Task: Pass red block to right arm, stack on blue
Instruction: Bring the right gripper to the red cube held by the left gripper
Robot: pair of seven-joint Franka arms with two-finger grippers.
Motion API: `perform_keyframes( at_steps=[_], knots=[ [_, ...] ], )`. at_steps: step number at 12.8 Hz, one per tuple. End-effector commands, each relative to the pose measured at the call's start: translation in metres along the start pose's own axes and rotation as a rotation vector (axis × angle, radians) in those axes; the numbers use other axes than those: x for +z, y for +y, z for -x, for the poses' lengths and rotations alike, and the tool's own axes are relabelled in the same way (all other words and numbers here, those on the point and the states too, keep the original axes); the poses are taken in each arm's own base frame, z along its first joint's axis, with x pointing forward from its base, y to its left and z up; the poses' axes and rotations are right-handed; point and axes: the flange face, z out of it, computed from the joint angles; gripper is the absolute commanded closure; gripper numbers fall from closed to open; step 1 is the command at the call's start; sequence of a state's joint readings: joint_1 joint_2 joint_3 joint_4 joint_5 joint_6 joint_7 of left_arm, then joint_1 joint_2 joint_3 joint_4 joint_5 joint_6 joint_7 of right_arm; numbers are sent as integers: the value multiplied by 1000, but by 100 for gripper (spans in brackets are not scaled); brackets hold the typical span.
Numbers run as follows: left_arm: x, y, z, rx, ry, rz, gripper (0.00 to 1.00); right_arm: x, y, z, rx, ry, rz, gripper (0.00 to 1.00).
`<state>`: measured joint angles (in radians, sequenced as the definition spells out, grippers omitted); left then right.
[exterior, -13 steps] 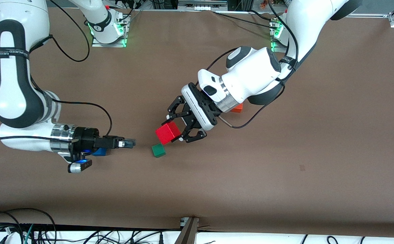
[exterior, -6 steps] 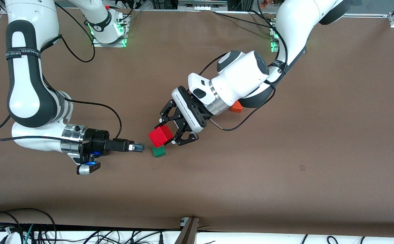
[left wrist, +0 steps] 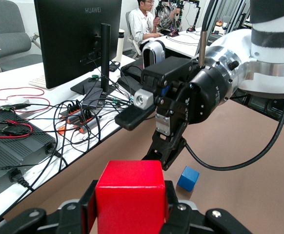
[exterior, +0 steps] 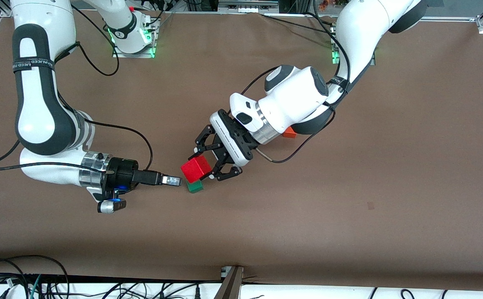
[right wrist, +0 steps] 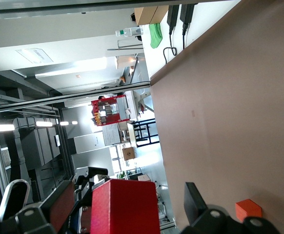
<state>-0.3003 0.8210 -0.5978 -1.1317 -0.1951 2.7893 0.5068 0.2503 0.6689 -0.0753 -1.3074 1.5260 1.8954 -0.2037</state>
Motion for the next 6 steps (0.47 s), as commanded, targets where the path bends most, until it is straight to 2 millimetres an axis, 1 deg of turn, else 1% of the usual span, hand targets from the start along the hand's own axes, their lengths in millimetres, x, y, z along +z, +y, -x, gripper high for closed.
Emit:
perform_keyframes(
  at_steps=[1, 2, 6],
  knots=[
    [3, 3, -7, 8, 30, 14, 100, 8, 5, -4, 3, 9, -80, 0],
    [4, 3, -6, 9, 28, 14, 100, 12, 5, -4, 7, 14, -90, 0],
    [1, -3, -8, 26, 28, 8, 100, 16, 8, -2, 26, 11, -115, 0]
  ],
)
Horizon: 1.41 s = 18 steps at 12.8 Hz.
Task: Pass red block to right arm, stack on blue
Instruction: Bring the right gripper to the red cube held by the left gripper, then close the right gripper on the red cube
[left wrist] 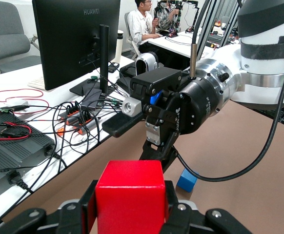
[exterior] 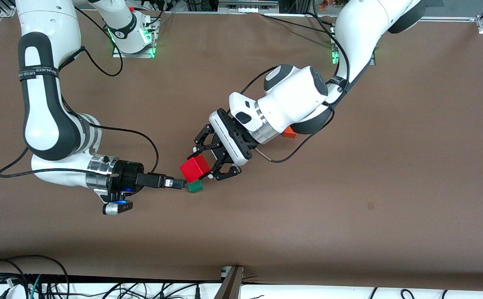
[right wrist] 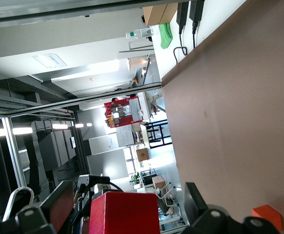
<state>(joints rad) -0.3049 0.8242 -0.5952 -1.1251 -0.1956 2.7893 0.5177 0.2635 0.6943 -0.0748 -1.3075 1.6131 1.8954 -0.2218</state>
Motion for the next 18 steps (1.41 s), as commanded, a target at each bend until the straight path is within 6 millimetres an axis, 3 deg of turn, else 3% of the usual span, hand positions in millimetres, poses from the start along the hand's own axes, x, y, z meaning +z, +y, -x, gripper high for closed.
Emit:
perform_keyframes(
  at_steps=[1, 5, 11, 18],
  knots=[
    [2, -4, -4, 14, 21, 9, 100, 3, 2, 0, 7, 11, -71, 0],
    [3, -6, -3, 29, 20, 9, 100, 8, 12, 3, -9, -21, -124, 0],
    [3, -6, -2, 26, 19, 9, 100, 11, 55, -7, 34, -66, -318, 0],
    [8, -6, 2, 29, 13, 10, 100, 19, 66, -4, 100, -61, -443, 0]
  ],
)
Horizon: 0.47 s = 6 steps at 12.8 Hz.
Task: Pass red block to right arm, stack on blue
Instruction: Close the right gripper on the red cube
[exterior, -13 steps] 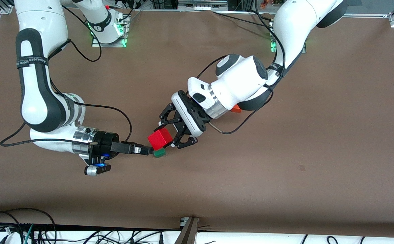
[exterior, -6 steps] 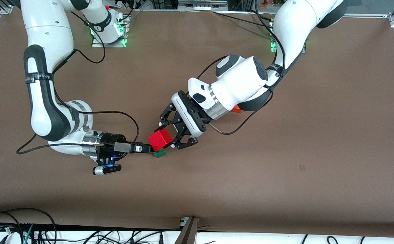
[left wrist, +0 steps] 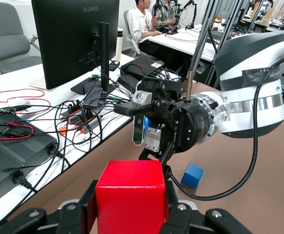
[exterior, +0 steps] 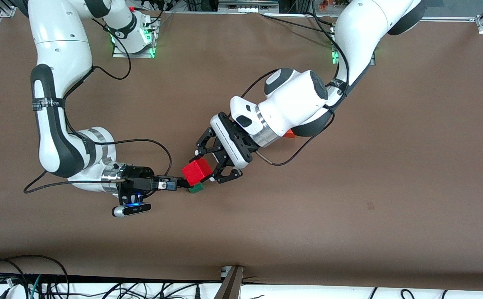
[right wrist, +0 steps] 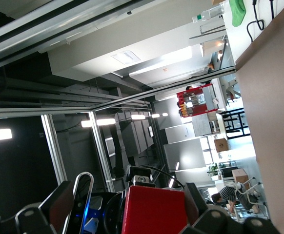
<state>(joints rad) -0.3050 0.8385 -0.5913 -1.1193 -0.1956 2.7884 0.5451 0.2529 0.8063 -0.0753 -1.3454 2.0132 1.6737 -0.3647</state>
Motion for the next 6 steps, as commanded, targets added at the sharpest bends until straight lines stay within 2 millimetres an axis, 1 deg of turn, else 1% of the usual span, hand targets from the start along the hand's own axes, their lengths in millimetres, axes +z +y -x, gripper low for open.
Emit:
perform_keyframes(
  at_steps=[1, 3, 6],
  knots=[
    [5, -3, -1, 6, 17, 13, 100, 0, 15, 4, 22, -12, -61, 0],
    [7, -2, 0, 4, 17, 16, 100, 1, 26, 4, 19, -31, -88, 0],
    [7, -2, 0, 6, 19, 15, 100, 7, 30, 6, 22, -33, -86, 0]
  ],
)
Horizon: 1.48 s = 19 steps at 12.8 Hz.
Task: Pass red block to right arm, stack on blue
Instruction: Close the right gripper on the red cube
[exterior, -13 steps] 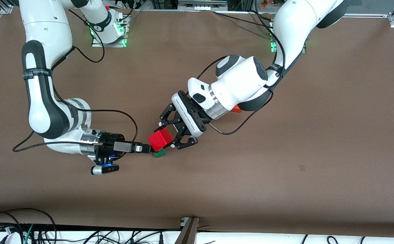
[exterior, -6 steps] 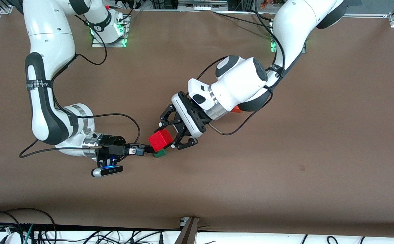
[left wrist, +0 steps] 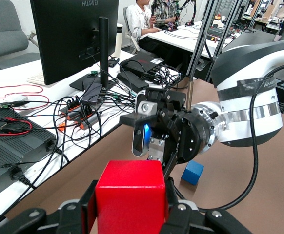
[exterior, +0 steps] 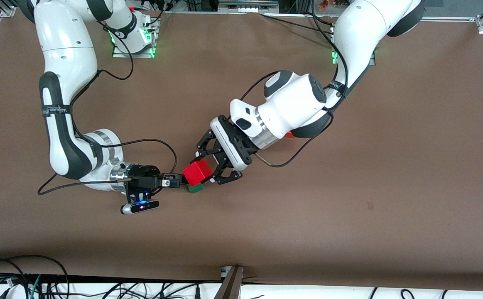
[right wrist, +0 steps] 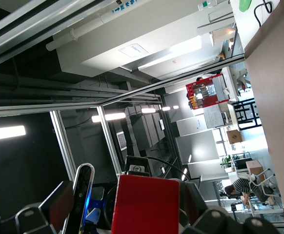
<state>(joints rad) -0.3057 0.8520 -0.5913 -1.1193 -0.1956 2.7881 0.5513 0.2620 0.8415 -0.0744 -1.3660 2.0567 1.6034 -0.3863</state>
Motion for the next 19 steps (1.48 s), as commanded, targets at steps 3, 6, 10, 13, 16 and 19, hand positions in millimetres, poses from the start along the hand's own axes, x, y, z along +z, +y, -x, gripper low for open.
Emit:
perform_keyframes(
  at_steps=[3, 6, 10, 13, 16, 19],
  knots=[
    [2, -4, -7, 2, 32, 8, 100, 10, 4, 5, -10, 4, -33, 5],
    [0, -6, -9, 0, 39, 5, 100, 12, 7, 5, -4, 3, -32, 18],
    [-1, -7, -10, 0, 41, 4, 100, 12, 5, 5, 9, 10, -51, 36],
    [-1, -7, -10, 0, 41, 4, 100, 11, 5, 4, 13, 9, -52, 63],
    [-1, -6, -10, -5, 42, 6, 100, 6, 6, 2, 15, 12, -54, 91],
    [-1, -6, -10, -30, 47, 14, 44, -2, -2, -1, 0, 18, -52, 100]
  ],
)
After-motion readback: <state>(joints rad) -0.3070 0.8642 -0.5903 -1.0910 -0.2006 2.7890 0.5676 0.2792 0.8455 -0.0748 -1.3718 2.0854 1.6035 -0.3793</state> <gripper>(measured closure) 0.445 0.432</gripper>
